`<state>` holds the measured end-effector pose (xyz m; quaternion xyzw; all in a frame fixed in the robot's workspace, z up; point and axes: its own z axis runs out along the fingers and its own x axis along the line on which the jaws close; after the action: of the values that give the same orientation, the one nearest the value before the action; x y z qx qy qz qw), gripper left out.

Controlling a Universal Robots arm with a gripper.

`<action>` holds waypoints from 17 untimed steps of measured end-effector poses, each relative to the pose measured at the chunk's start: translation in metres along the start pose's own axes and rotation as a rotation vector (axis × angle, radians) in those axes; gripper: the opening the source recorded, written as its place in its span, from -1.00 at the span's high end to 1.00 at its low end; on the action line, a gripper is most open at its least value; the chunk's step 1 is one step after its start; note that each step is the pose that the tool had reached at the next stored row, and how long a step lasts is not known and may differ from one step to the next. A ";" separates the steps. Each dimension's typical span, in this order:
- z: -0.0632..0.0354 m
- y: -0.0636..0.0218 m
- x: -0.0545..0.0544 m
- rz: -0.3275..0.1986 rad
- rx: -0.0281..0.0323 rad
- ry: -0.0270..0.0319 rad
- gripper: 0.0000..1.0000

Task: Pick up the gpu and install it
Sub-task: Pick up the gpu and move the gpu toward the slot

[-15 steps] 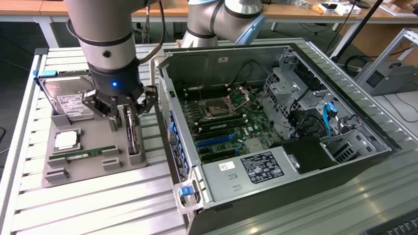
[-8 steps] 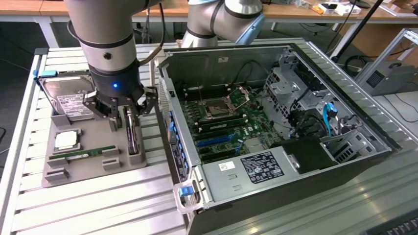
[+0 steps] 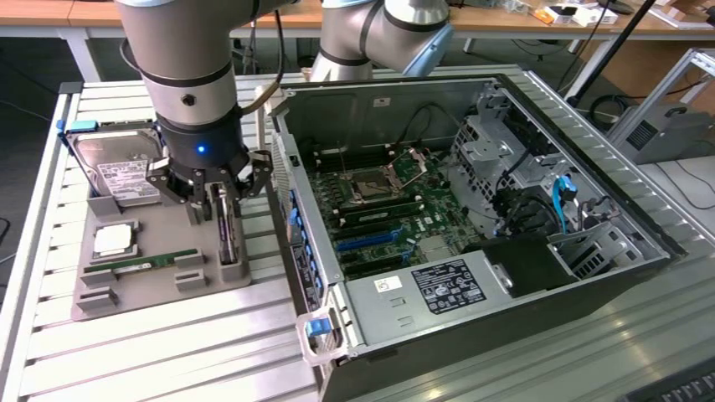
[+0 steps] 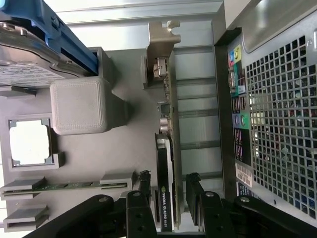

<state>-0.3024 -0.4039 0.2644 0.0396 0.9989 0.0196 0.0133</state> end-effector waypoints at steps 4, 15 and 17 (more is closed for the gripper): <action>0.0009 0.0001 0.000 0.000 -0.0002 -0.0003 0.15; 0.0121 -0.0001 0.000 0.000 -0.0003 -0.0003 0.15; 0.0145 0.0002 0.001 0.001 -0.0001 -0.0002 0.15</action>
<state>-0.3025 -0.4032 0.2499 0.0399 0.9989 0.0197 0.0134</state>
